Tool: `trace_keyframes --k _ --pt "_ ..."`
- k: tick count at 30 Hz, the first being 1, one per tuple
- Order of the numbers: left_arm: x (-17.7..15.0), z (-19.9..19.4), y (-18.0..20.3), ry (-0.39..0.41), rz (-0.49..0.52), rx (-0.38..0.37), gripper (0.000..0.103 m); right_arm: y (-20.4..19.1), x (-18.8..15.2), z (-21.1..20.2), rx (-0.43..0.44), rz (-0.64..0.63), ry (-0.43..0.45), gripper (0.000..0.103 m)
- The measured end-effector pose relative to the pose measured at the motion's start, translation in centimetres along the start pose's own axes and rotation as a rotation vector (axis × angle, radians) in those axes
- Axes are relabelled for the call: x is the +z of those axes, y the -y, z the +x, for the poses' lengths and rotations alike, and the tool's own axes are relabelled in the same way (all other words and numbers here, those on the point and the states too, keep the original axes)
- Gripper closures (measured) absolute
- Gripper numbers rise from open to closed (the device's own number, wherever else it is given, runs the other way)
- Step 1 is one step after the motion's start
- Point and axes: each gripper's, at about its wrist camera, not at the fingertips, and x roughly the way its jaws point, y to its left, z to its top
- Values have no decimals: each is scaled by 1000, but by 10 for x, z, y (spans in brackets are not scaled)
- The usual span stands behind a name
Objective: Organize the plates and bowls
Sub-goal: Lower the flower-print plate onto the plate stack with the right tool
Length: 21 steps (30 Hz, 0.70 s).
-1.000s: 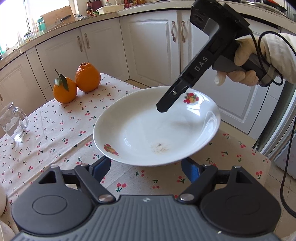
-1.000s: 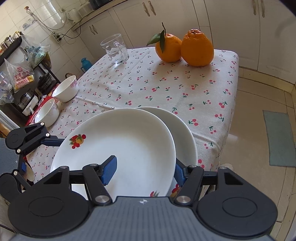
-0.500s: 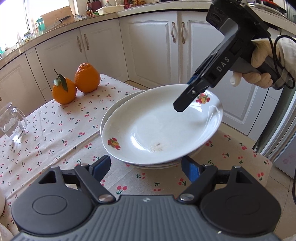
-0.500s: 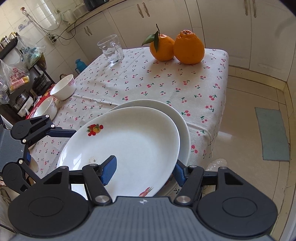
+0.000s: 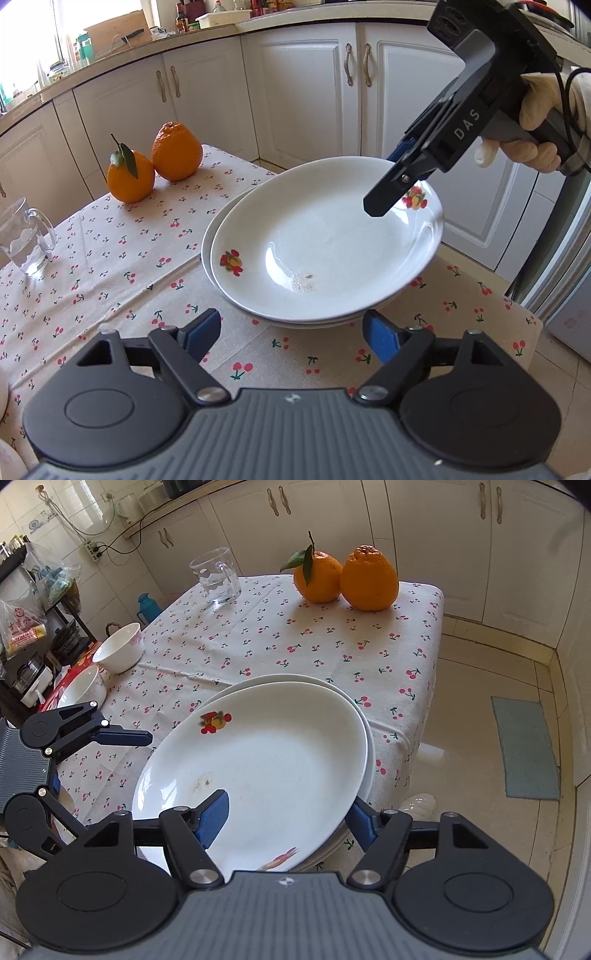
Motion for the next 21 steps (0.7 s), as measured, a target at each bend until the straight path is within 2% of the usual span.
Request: trace_keyframes --k 21 --pt "-15 -27 3 23 3 2 18 -18 -9 0 -85 18 -7 21"
